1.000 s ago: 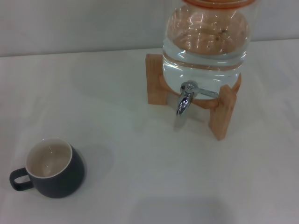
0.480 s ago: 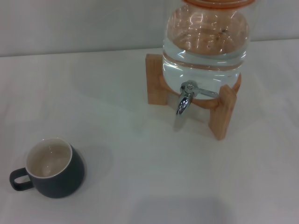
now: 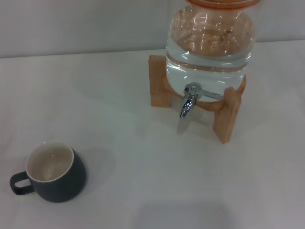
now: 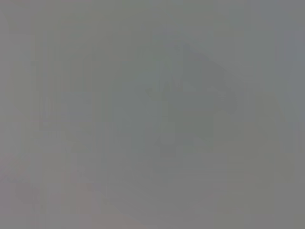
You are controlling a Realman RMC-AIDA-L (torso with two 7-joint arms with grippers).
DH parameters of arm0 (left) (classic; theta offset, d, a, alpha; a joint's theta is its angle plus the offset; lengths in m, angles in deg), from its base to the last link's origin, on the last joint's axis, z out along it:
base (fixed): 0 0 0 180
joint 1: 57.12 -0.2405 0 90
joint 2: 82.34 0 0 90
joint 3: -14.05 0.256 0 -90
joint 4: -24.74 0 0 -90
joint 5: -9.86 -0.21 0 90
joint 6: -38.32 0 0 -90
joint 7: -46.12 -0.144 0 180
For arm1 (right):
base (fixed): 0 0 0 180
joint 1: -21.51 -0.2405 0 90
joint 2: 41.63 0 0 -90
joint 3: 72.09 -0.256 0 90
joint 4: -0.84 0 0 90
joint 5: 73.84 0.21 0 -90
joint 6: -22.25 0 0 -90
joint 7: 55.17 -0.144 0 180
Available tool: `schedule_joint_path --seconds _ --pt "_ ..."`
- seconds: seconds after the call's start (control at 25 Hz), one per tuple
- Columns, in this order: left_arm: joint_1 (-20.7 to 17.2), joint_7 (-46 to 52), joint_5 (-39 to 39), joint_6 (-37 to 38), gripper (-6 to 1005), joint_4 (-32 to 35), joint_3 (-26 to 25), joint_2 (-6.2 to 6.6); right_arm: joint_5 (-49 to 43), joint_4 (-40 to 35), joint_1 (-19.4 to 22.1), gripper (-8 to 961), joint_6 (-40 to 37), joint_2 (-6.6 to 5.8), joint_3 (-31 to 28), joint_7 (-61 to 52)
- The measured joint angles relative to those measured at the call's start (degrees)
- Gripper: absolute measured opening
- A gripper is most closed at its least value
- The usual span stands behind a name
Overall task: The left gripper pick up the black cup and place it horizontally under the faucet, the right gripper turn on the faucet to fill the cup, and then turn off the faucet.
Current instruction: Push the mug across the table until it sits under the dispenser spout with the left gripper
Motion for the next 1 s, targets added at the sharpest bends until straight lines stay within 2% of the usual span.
schedule_joint_path --seconds 0.16,0.28,0.44,0.6,0.68,0.8,1.0 --pt "-2.8 7.0 -4.3 -4.2 883 4.5 0.8 0.2 -0.3 -0.8 -0.3 793 -1.3 -0.18 0.2 0.0" --pt "-5.1 16.0 -11.2 -8.4 882 12.8 0.6 0.07 -0.4 -1.0 -0.3 793 -1.5 -0.26 0.3 0.0" --pt "-7.9 17.2 -11.9 -9.0 881 17.7 1.1 -0.65 -0.8 -1.1 -0.5 793 -1.6 -0.44 0.3 0.0" --pt "-10.9 16.4 -9.8 -8.9 880 18.8 2.1 -1.03 -1.4 -1.1 -0.4 793 -1.8 -0.52 0.3 0.0" --pt "-11.4 18.0 -10.7 -9.0 879 19.6 3.4 -0.55 -1.7 -1.1 -0.2 793 -1.9 -0.64 0.3 0.0" --pt "-11.2 23.1 -15.7 -9.6 879 24.4 3.9 -0.15 -1.9 -1.2 0.1 793 -2.3 -0.8 0.3 0.0" --pt "-11.4 27.1 -20.1 -7.3 877 35.5 4.3 -0.83 -2.8 -1.5 -0.1 793 -2.9 -0.83 0.3 0.1"
